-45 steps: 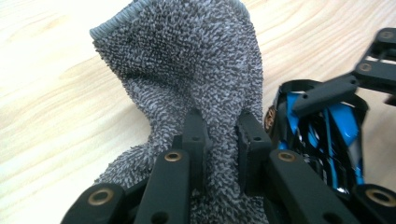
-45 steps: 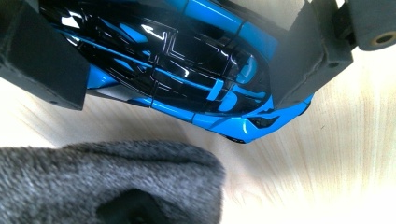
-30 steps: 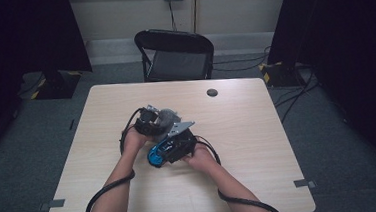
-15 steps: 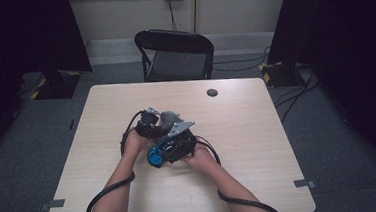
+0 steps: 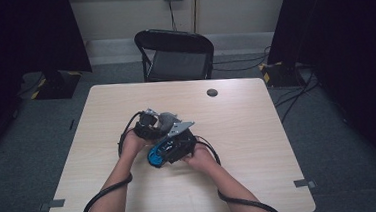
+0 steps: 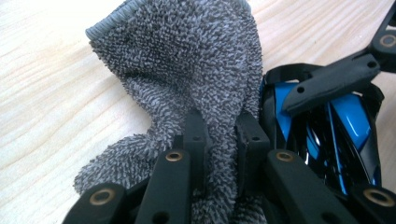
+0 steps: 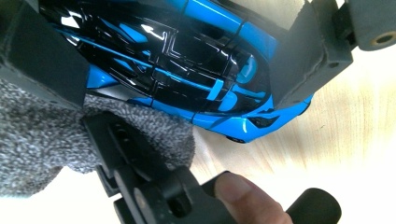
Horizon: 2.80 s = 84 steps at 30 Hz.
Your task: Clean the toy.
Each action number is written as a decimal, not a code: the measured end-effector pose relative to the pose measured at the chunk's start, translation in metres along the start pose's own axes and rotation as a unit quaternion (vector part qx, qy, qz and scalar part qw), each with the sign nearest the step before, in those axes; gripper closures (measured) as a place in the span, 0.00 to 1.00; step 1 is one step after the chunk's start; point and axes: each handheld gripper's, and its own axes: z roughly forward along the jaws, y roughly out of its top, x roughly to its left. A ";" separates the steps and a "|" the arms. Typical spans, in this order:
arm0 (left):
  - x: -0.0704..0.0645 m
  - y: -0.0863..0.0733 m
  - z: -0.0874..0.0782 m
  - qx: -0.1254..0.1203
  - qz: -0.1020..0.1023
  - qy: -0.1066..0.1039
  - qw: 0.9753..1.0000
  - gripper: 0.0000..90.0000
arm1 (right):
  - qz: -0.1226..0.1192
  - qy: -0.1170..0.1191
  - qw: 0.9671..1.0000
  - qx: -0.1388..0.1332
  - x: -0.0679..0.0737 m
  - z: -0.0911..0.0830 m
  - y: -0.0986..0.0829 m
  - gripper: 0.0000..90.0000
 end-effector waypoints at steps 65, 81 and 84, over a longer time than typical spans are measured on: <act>0.002 -0.069 -0.066 0.023 -0.008 0.008 1.000 0.85 | -0.002 0.000 1.000 0.008 0.005 0.002 0.003 0.05; -0.009 -0.089 -0.081 0.016 -0.028 -0.006 0.999 0.85 | -0.002 -0.001 1.000 0.007 0.005 0.002 0.003 0.05; -0.009 -0.092 -0.085 0.018 -0.033 -0.012 0.999 0.85 | -0.002 -0.001 1.000 0.007 0.005 0.002 0.003 0.05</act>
